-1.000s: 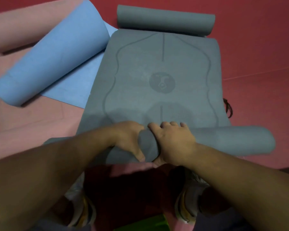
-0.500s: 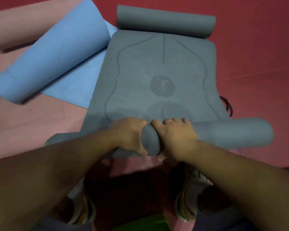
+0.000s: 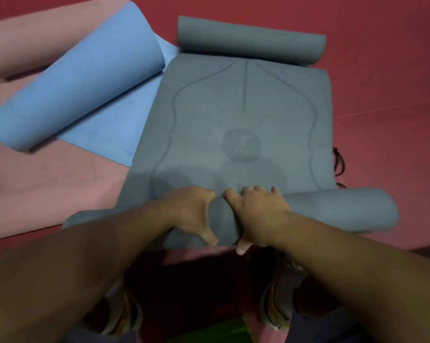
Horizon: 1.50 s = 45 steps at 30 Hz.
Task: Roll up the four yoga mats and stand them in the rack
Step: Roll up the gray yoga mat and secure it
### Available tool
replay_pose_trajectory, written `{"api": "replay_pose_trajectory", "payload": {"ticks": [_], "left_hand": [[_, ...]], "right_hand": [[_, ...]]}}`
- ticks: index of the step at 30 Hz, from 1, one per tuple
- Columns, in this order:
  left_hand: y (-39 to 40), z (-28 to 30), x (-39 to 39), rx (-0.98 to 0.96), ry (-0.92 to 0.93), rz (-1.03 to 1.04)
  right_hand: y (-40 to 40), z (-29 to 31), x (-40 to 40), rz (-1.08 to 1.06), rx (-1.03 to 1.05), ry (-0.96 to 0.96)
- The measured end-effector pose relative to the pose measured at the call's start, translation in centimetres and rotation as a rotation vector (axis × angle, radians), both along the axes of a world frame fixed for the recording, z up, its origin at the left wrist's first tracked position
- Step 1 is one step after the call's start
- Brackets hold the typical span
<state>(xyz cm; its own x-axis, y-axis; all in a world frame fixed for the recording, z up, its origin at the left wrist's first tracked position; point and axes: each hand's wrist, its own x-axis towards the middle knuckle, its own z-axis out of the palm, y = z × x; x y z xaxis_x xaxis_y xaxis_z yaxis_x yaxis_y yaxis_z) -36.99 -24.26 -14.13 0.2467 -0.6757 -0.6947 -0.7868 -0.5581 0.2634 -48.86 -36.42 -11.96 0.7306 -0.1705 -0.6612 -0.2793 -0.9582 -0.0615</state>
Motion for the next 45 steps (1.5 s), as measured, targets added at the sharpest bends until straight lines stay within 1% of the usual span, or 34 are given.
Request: {"api": "replay_pose_trajectory", "payload": {"ticks": [2, 3, 4, 6, 8, 9, 11, 14, 16, 19, 20, 23, 25, 27, 28, 31, 33, 35, 38, 39, 40, 42, 45], "left_hand": [[0.0, 0.0, -0.2, 0.016, 0.008, 0.012], [0.1, 0.2, -0.6, -0.029, -0.036, 0.015], [0.1, 0.2, -1.1, -0.100, -0.115, -0.001], [0.4, 0.5, -2.2, -0.211, -0.287, -0.099], [0.8, 0.2, -2.9, -0.224, -0.404, -0.183], [1.0, -0.3, -2.9, -0.226, -0.423, -0.185], [1.5, -1.3, -2.7, -0.253, -0.362, -0.137], [1.1, -1.3, -1.4, -0.240, -0.172, -0.022], [0.4, -0.7, -0.4, -0.189, -0.130, -0.007], [0.0, -0.2, -1.0, -0.151, -0.115, 0.013], [0.0, -0.2, -1.6, -0.182, -0.178, 0.000], [0.8, -0.4, -3.0, -0.357, -0.478, -0.135], [1.2, -0.9, -3.0, -0.360, -0.537, -0.174], [1.2, -1.5, -2.6, -0.331, -0.500, -0.147], [1.0, -1.6, -2.1, -0.323, -0.445, -0.114], [0.2, -0.8, 0.2, -0.220, -0.181, -0.006], [-0.2, -0.1, 1.2, -0.152, -0.107, -0.008], [-0.3, 0.1, 0.5, -0.155, -0.130, -0.024], [0.1, -0.3, -1.4, -0.247, -0.361, -0.110], [0.3, -0.6, -1.8, -0.264, -0.421, -0.136], [0.5, -0.7, -1.8, -0.268, -0.436, -0.139], [0.4, -0.9, -1.2, -0.224, -0.349, -0.107], [-0.1, -0.8, 0.7, -0.080, -0.101, -0.047]], "right_hand": [[-0.2, -0.5, -0.3, -0.013, 0.036, 0.011], [-0.6, -0.7, -0.3, -0.033, 0.050, -0.007], [-1.3, -0.8, -0.2, -0.061, 0.062, -0.024], [-2.5, -0.5, 0.1, -0.127, 0.109, -0.023], [-3.1, -0.4, 0.4, -0.152, 0.146, -0.012], [-2.8, -0.4, 0.3, -0.148, 0.155, -0.011], [-1.7, -0.9, -0.1, -0.122, 0.141, -0.031], [-0.1, -1.2, -0.5, -0.061, 0.035, -0.093], [0.0, -1.1, -0.4, -0.024, -0.048, -0.135], [-0.7, -1.1, -0.1, -0.077, -0.019, -0.122], [-1.1, -1.1, 0.1, -0.107, 0.009, -0.106], [-2.5, -0.5, 0.8, -0.188, 0.073, -0.087], [-2.7, -0.3, 1.2, -0.219, 0.111, -0.083], [-1.9, -0.4, 1.2, -0.186, 0.105, -0.089], [-1.5, -0.5, 1.1, -0.163, 0.085, -0.092], [-0.4, -0.8, 0.6, -0.069, -0.021, -0.085], [-0.5, -0.8, 0.4, -0.043, -0.060, -0.090], [-1.0, -0.7, 0.6, -0.078, -0.032, -0.095], [-2.1, -0.8, 1.1, -0.153, 0.053, -0.070], [-2.2, -0.9, 1.2, -0.174, 0.088, -0.073], [-2.1, -0.9, 1.2, -0.181, 0.117, -0.074], [-1.4, -1.1, 1.0, -0.155, 0.129, -0.050], [0.0, -1.0, 0.7, -0.054, 0.020, -0.019]]}}
